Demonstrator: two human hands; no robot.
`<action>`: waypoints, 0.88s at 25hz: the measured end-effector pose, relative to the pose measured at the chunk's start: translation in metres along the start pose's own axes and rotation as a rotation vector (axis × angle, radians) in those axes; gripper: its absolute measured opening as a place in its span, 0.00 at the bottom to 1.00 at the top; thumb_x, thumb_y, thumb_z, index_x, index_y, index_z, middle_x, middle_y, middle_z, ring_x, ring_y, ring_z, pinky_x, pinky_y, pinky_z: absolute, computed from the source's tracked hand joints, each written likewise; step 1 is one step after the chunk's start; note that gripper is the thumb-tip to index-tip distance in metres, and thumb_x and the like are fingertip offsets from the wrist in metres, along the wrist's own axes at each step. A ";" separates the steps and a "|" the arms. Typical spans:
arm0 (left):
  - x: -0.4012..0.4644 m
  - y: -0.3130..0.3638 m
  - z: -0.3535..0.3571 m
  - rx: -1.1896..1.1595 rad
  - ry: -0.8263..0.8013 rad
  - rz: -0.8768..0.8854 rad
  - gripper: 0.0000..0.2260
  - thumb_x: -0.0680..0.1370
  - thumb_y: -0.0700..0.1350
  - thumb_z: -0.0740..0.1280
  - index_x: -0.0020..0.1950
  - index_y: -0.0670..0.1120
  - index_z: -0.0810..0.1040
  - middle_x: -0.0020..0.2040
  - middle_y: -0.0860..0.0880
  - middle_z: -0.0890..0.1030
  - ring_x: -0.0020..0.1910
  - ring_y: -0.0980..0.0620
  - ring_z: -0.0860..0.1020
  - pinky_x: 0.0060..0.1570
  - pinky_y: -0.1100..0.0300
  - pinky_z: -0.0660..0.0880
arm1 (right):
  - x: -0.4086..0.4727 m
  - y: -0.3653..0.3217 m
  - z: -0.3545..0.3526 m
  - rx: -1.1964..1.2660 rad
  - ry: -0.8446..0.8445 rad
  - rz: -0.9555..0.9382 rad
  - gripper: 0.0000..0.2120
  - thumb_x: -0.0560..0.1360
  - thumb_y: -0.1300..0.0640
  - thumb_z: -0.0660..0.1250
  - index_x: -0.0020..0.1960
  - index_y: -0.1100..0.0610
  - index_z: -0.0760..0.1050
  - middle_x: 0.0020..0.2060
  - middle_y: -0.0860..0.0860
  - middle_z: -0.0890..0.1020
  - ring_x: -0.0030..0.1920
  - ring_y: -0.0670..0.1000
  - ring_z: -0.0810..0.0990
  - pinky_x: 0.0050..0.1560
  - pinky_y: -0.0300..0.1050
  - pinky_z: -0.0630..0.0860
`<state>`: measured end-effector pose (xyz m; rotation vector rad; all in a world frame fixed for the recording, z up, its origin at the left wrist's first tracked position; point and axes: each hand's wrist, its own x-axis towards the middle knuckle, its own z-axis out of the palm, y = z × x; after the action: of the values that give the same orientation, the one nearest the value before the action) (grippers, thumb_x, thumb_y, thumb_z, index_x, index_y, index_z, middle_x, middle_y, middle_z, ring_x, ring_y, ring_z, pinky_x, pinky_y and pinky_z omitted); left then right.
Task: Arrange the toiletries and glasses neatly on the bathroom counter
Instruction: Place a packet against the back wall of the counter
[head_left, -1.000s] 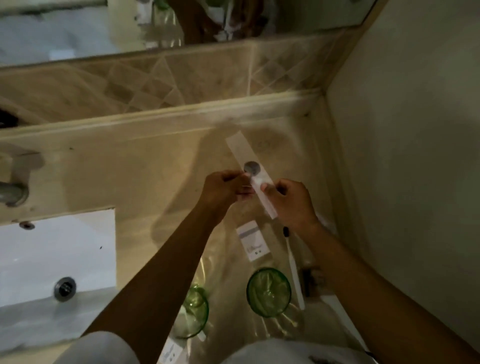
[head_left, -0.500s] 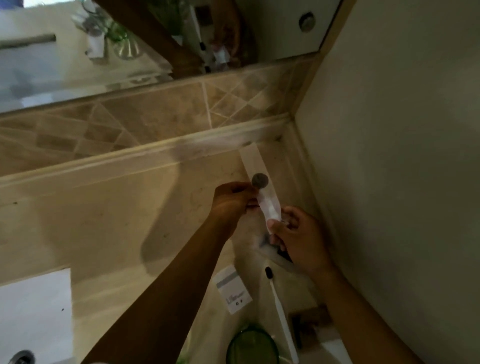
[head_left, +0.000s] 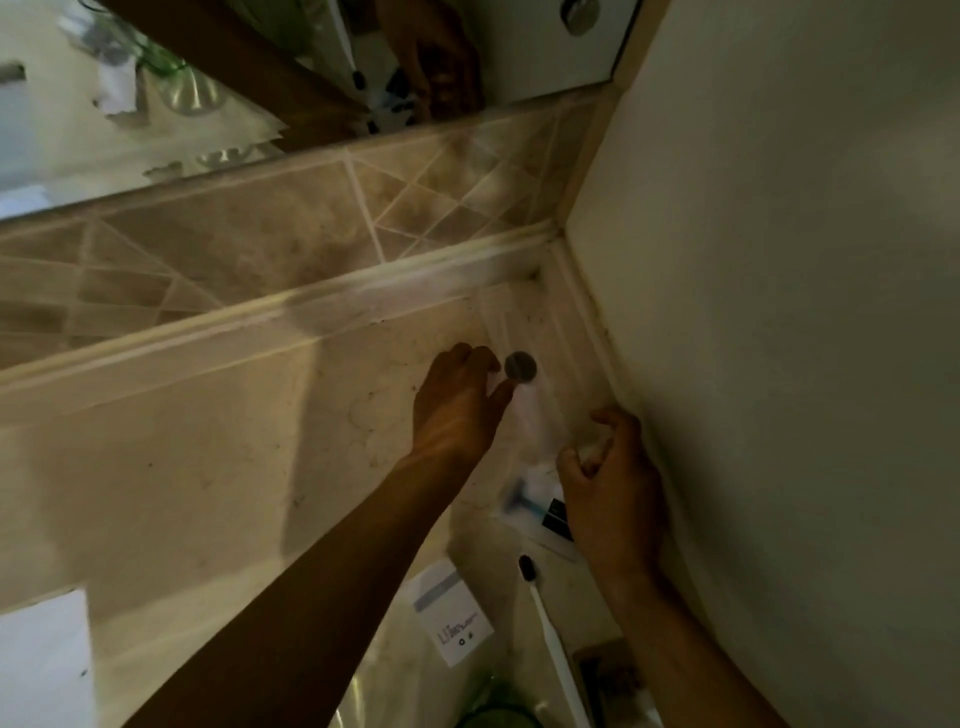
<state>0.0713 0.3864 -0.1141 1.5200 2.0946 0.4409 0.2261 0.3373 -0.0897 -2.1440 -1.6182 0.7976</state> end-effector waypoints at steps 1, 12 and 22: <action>0.000 -0.006 0.002 0.076 0.050 0.144 0.10 0.79 0.51 0.67 0.56 0.47 0.79 0.53 0.48 0.78 0.52 0.47 0.74 0.51 0.54 0.72 | 0.000 -0.001 0.001 -0.024 -0.003 -0.017 0.20 0.77 0.54 0.69 0.67 0.54 0.71 0.32 0.46 0.76 0.29 0.42 0.73 0.30 0.34 0.67; 0.032 -0.045 0.005 0.343 -0.091 0.587 0.23 0.77 0.57 0.62 0.69 0.48 0.75 0.71 0.40 0.73 0.74 0.37 0.66 0.73 0.39 0.62 | 0.009 -0.017 0.034 -0.309 -0.246 -0.232 0.24 0.78 0.45 0.61 0.71 0.53 0.70 0.70 0.52 0.70 0.68 0.52 0.66 0.66 0.45 0.68; 0.042 -0.031 0.018 0.381 -0.147 0.613 0.28 0.79 0.60 0.58 0.75 0.49 0.67 0.77 0.42 0.65 0.78 0.40 0.59 0.76 0.41 0.55 | 0.014 -0.009 0.027 -0.271 -0.224 -0.179 0.26 0.76 0.47 0.65 0.72 0.53 0.68 0.71 0.53 0.67 0.70 0.53 0.65 0.65 0.43 0.66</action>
<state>0.0476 0.4161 -0.1546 2.3463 1.6284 0.1276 0.2052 0.3521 -0.1091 -2.1035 -2.1072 0.8272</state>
